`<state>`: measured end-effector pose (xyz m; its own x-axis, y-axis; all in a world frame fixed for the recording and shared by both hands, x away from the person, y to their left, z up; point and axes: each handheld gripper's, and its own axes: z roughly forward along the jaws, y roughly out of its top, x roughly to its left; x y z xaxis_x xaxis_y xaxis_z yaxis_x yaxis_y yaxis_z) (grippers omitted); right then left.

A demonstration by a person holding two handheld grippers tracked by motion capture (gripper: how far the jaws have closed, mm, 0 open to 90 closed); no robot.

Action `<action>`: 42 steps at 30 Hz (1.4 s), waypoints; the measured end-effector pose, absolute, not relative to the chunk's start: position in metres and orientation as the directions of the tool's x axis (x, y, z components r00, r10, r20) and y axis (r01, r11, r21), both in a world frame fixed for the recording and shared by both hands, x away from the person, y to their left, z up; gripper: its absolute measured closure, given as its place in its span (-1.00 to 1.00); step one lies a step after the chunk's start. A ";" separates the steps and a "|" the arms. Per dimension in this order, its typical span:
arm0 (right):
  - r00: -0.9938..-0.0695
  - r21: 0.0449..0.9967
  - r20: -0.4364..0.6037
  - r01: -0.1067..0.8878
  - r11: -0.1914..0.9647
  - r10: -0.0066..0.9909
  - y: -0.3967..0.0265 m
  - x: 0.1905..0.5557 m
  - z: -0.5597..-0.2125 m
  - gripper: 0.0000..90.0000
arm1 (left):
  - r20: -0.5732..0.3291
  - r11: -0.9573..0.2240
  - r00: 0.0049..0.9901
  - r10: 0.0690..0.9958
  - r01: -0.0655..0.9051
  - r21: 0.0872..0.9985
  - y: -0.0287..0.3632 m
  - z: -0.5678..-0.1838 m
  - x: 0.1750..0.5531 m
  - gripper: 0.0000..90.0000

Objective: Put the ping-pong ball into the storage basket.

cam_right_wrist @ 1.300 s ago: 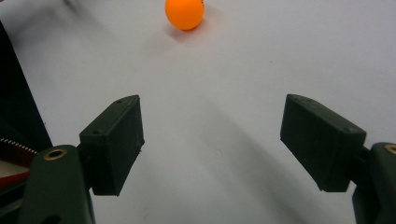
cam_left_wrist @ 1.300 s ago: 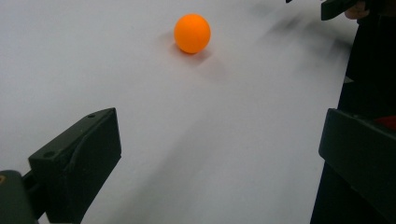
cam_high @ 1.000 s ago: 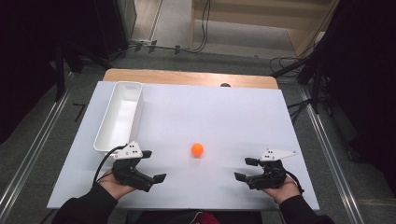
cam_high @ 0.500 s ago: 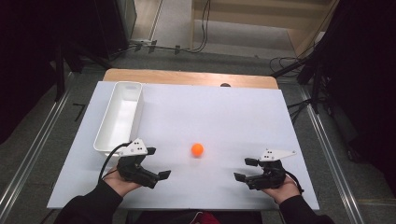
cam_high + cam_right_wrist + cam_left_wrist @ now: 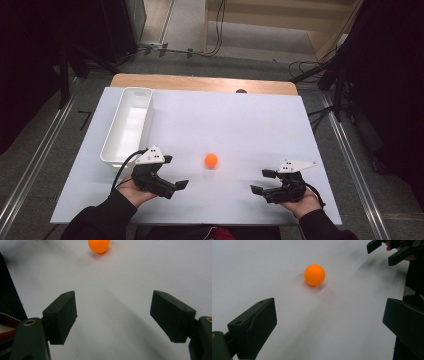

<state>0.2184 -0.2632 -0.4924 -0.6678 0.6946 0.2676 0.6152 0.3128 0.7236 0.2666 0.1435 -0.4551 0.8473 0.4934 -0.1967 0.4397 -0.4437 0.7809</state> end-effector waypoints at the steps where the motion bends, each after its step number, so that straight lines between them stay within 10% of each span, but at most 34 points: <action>1: -0.667 0.724 0.267 0.615 0.312 0.696 -0.263 0.218 -0.492 -0.55 | -0.197 -0.446 0.848 0.492 0.440 0.780 0.143 -0.455 0.267 -1.00; 42: -0.663 0.724 0.276 0.619 0.303 0.696 -0.264 0.218 -0.493 -0.55 | -0.205 -0.456 0.858 0.471 0.436 0.776 0.112 -0.453 0.290 -1.00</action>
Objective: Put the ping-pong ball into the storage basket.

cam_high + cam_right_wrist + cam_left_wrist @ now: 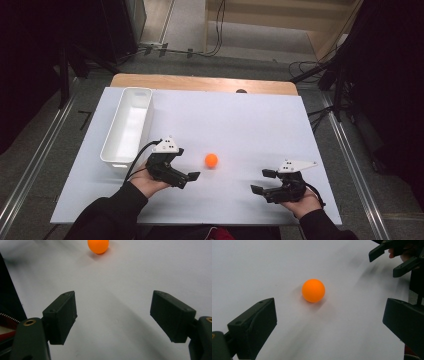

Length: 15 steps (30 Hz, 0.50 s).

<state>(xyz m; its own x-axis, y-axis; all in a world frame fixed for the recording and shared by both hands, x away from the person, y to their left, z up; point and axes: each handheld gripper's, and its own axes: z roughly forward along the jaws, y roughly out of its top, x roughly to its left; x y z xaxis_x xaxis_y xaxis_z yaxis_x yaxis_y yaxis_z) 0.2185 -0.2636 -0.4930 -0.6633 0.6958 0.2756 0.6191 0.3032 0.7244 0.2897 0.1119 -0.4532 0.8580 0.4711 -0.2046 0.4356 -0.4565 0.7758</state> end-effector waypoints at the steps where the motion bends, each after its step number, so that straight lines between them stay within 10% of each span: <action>1: -0.663 0.725 0.276 0.619 0.302 0.696 -0.264 0.218 -0.493 -0.55 | -0.208 -0.457 0.858 0.469 0.438 0.774 0.111 -0.453 0.290 -1.00; 15: -0.663 0.725 0.281 0.620 0.300 0.694 -0.264 0.218 -0.493 -0.55 | -0.180 -0.470 0.864 0.470 0.418 0.777 0.103 -0.449 0.300 -1.00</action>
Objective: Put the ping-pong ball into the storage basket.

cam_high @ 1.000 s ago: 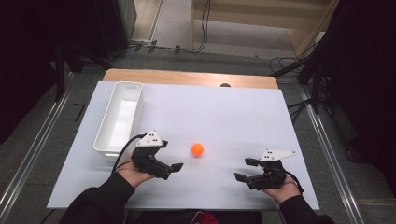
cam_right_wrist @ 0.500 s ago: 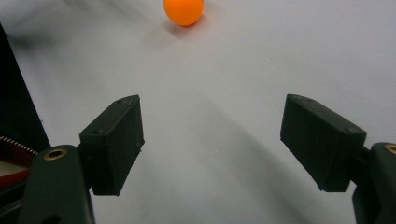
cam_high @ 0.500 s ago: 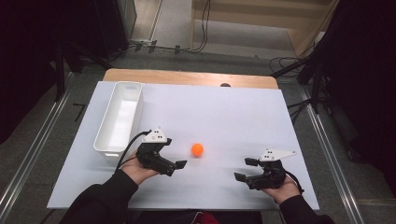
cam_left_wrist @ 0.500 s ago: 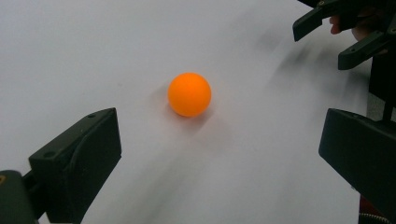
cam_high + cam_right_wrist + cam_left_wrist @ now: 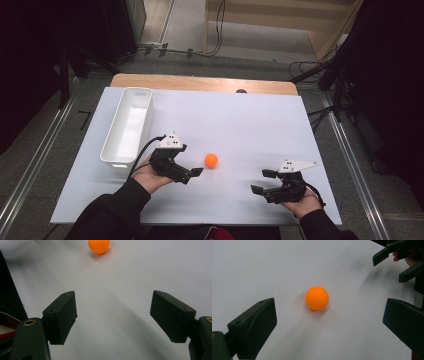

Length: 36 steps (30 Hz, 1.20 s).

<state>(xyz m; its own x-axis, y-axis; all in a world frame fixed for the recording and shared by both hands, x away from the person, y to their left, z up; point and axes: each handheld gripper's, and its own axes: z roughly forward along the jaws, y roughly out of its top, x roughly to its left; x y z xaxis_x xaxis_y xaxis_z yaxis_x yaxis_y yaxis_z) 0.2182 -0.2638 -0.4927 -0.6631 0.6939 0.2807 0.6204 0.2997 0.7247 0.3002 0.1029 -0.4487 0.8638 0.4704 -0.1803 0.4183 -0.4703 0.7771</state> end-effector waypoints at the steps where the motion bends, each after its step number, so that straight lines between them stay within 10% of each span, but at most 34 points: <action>1: -0.665 0.725 0.279 0.619 0.302 0.693 -0.264 0.218 -0.493 -0.55 | -0.181 -0.467 0.864 0.470 0.418 0.779 0.102 -0.448 0.301 -1.00; 36: -0.655 0.727 0.276 0.621 0.293 0.703 -0.269 0.218 -0.492 -0.55 | -0.178 -0.484 0.872 0.457 0.411 0.772 0.072 -0.451 0.319 -1.00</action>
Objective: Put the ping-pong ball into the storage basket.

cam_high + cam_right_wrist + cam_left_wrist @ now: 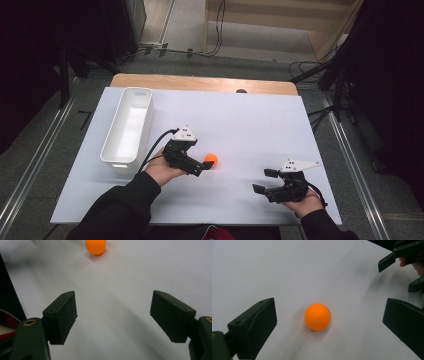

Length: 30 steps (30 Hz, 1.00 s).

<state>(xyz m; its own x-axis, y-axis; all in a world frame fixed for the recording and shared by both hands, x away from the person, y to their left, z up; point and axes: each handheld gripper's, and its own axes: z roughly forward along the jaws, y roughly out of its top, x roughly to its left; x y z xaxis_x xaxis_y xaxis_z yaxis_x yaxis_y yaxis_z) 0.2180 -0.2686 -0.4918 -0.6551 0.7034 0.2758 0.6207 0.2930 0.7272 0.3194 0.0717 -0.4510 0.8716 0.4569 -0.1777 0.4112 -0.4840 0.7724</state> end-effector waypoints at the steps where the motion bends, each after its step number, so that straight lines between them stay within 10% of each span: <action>1: -0.658 0.728 0.275 0.619 0.295 0.701 -0.268 0.218 -0.492 -0.55 | -0.178 -0.484 0.872 0.457 0.411 0.772 0.072 -0.451 0.319 -1.00; 30: -0.672 0.715 0.263 0.618 0.327 0.692 -0.264 0.218 -0.493 -0.55 | -0.147 -0.509 0.884 0.444 0.384 0.771 0.035 -0.462 0.332 -1.00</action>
<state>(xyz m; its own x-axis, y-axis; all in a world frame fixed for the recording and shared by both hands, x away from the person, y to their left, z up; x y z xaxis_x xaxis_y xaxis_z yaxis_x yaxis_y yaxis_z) 0.2177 -0.2643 -0.4935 -0.6719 0.6922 0.2634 0.6175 0.3272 0.7152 0.3318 0.0349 -0.4625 0.8840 0.4438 -0.1472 0.3837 -0.5087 0.7707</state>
